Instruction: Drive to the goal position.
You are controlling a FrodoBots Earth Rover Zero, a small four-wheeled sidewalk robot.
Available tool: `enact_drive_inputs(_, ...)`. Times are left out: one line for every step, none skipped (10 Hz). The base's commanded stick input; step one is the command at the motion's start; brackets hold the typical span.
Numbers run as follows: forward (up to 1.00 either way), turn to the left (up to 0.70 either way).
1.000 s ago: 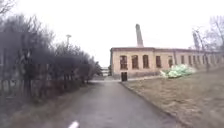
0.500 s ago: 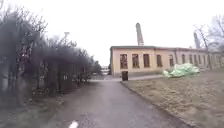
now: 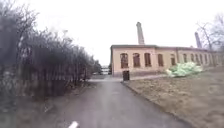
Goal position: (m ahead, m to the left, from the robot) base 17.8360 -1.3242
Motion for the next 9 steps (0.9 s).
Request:
enact_drive_inputs(0.85, 0.03)
enact_drive_inputs(0.85, 0.03)
enact_drive_inputs(0.85, 0.03)
enact_drive_inputs(0.85, 0.03)
enact_drive_inputs(0.85, 0.03)
enact_drive_inputs(0.85, 0.03)
enact_drive_inputs(0.85, 0.03)
enact_drive_inputs(0.85, 0.03)
enact_drive_inputs(0.85, 0.03)
